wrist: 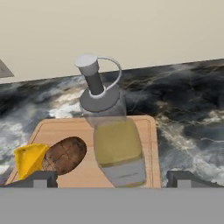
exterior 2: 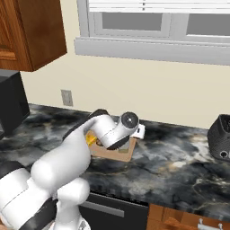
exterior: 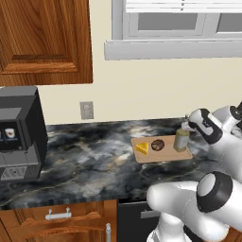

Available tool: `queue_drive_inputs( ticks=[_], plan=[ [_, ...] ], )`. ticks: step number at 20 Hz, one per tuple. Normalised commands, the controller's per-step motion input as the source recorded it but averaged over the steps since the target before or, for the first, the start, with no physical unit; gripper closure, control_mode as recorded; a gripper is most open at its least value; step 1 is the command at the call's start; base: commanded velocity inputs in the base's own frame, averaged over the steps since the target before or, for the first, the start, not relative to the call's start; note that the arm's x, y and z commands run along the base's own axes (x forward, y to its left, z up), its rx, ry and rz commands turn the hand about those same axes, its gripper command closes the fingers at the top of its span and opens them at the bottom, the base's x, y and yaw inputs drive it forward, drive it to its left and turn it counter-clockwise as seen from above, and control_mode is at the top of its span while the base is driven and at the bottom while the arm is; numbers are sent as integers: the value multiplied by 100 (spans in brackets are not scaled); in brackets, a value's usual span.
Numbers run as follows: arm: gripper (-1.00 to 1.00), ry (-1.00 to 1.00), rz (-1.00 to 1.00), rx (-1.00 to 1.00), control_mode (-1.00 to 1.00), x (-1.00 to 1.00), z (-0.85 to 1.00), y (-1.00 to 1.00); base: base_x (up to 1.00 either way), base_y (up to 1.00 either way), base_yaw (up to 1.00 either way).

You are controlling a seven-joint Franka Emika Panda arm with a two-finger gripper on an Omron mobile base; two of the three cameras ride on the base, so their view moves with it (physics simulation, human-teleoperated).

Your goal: Retrieve the reheated potato from the microwave, then place the potato, cheese, and condiment on the cutting board.

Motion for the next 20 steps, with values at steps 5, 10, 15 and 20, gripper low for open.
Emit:
queue_drive_inputs(
  ticks=[5,10,15,20],
  plan=[
    [-100,7,0,0,-100,-100,43,9,0,0,0],
    [-100,16,0,0,-100,-100,39,12,0,0,0],
    [-100,20,0,0,-100,-84,29,2,0,0,0],
    [-100,10,0,-3,-100,-52,21,0,0,0,0]
  ],
)
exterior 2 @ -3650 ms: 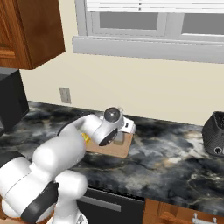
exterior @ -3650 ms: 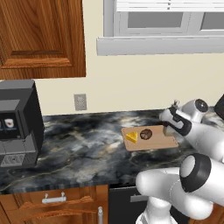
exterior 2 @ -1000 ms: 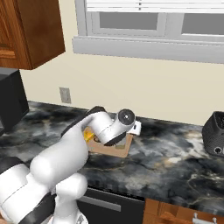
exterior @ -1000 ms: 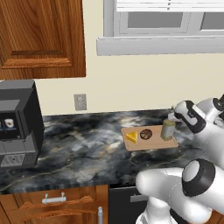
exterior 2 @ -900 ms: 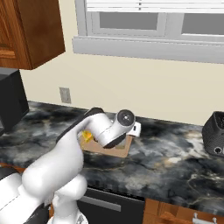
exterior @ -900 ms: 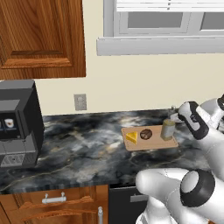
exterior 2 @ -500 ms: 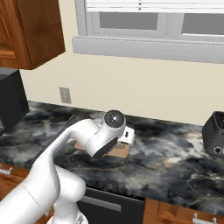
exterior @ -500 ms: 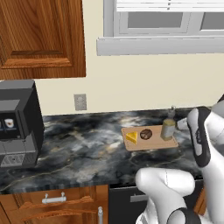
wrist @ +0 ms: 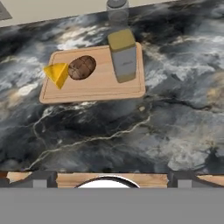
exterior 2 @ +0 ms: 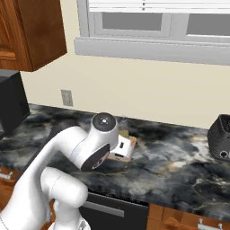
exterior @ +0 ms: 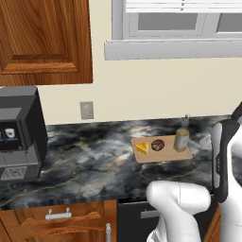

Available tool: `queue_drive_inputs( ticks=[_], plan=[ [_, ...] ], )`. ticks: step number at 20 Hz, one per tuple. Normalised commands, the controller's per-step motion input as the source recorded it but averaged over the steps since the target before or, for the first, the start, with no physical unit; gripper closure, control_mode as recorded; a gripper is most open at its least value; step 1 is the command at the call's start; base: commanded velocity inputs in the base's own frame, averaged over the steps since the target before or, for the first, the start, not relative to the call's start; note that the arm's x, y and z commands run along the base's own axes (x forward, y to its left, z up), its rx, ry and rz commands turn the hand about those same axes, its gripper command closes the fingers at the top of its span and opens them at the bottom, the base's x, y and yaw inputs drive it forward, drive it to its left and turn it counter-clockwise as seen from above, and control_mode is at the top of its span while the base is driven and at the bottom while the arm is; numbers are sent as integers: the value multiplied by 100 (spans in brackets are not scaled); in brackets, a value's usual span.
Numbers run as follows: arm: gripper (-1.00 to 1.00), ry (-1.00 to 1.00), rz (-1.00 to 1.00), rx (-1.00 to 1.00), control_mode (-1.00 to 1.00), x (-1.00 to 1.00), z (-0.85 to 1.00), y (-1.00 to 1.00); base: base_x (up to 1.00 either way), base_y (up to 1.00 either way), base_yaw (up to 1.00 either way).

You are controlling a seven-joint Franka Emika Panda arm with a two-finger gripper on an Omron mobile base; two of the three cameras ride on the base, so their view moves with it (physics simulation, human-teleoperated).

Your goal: Retrieve the reheated potato from the microwave, then place the potato, cheese, and condiment on the cutting board.

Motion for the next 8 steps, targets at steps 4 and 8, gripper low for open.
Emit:
queue_drive_inputs(
  ticks=[4,8],
  plan=[
    [-100,12,0,-1,-100,-40,16,0,0,0,0],
    [-100,15,0,0,-100,-35,8,-4,0,0,0]
  ],
)
